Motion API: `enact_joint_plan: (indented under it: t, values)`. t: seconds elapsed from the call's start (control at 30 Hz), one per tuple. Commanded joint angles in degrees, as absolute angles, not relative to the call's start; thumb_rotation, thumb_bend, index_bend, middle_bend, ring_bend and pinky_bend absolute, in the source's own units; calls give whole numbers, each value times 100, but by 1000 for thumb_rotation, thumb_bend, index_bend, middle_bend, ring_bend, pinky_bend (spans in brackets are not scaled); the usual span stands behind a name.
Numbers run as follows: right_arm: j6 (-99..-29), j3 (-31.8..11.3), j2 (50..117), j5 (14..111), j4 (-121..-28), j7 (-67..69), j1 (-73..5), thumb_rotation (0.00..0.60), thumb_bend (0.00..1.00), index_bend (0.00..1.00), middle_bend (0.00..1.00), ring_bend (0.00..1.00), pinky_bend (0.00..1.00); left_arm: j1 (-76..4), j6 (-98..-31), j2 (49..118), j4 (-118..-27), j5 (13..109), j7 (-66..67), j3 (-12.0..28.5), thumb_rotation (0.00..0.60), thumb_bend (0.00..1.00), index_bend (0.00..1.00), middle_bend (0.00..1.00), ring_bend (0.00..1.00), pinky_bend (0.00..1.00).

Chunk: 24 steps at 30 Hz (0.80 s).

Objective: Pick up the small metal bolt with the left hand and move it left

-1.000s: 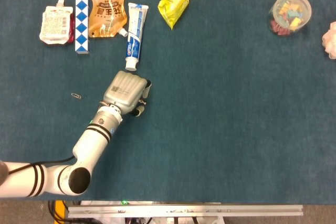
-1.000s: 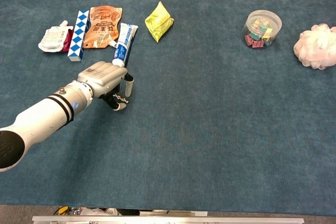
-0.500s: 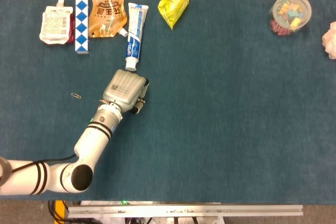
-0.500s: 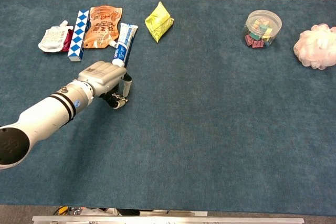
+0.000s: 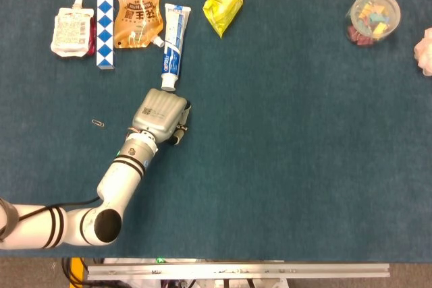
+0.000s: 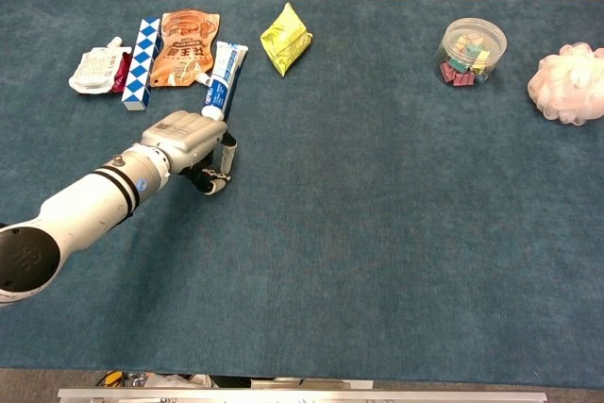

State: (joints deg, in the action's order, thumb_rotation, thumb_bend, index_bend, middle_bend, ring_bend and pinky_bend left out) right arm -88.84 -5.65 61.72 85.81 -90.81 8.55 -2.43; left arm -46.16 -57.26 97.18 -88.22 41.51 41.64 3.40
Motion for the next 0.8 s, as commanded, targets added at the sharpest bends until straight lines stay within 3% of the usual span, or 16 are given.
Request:
enact_joint_plan:
  t: [0.03,0.43,0.8]
  values:
    - [-8882,-565,6174,8583,-9079,860,-243,600,368,488,468,401,414,-4617,-5728,9718,-8816,4140,4148,349,600,329,573,1000,1000,1000]
    - [-8912,-581,6186,8588,-9051,898,-233,600,368,488,473,403,414,-4576,-5765,9538,-8977,4177,3954,414,600,360,618,1000,1000,1000]
    - [-8887,-582,6203,8597,-9029,927,-247,600,368,488,474,404,414,-4369,-5762,8848,-9623,4497,3283,535,600,365,637,1000,1000,1000]
